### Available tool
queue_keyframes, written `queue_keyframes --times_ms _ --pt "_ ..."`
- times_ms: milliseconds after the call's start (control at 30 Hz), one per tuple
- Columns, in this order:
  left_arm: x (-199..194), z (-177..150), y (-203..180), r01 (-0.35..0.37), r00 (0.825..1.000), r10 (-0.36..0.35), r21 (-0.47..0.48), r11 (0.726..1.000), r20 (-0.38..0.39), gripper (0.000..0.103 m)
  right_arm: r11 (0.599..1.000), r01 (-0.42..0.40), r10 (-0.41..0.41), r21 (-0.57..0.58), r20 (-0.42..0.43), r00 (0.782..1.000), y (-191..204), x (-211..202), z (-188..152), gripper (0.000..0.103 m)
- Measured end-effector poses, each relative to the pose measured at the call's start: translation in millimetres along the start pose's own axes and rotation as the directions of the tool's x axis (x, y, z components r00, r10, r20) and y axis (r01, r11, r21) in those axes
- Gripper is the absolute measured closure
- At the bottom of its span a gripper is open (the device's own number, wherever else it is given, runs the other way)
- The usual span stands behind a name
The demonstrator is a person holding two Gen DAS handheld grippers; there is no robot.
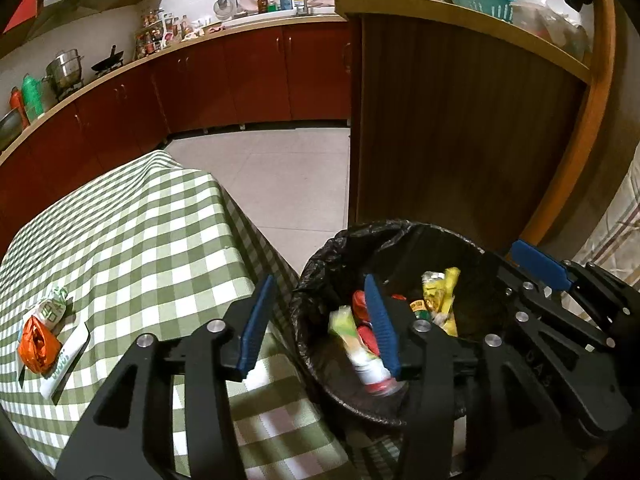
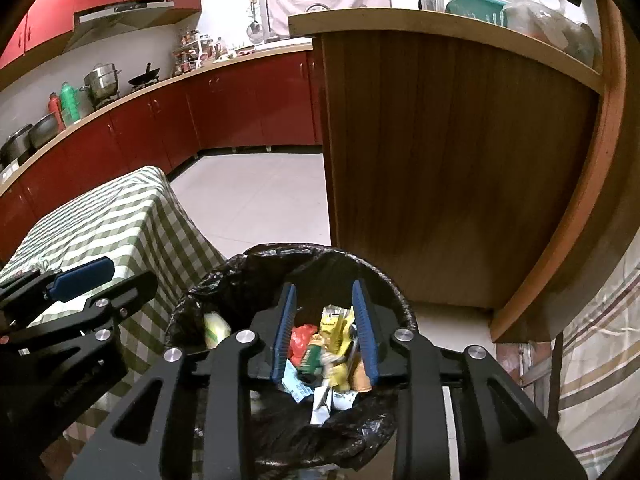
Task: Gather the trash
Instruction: 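Carry the yellow packet and white strip over the bin and open both tools, then move both open tools back over the remaining trash on the table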
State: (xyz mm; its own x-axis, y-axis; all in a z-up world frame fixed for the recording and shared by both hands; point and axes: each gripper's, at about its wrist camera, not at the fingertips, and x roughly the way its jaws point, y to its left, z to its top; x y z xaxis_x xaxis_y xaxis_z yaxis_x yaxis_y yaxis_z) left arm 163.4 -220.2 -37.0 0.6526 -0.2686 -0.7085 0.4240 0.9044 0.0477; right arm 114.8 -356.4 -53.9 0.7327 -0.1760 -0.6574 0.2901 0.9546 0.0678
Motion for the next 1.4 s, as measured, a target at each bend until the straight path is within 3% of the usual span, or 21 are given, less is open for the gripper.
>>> queue_keyframes --times_ms 300,633,900,1400 --pt "-19.2 -4.0 25.2 -0.027 0.999 0.028 -0.045 0.999 0.026 0.045 1.0 0.0 0.0 -0.005 0.01 1.0 8.3 -7.1 2.0 0.06" --pt "-51.9 -24.1 95.1 -0.127 0.991 0.13 -0.128 0.984 0.018 0.044 0.999 -0.01 0.011 -0.044 0.032 0.999 56.5 -19.2 7.5 0.041" --pt "-83.1 -52.1 172.7 -0.239 0.97 0.243 -0.225 0.945 -0.011 0.037 0.985 -0.135 0.137 -0.111 0.016 0.99 124.8 -25.0 8.2 0.037" --pt "-121.9 -110.6 288.2 -0.389 0.92 0.38 -0.343 0.855 -0.096 0.032 0.911 -0.33 0.325 -0.247 -0.062 0.944 257.0 -32.3 -5.7 0.032"
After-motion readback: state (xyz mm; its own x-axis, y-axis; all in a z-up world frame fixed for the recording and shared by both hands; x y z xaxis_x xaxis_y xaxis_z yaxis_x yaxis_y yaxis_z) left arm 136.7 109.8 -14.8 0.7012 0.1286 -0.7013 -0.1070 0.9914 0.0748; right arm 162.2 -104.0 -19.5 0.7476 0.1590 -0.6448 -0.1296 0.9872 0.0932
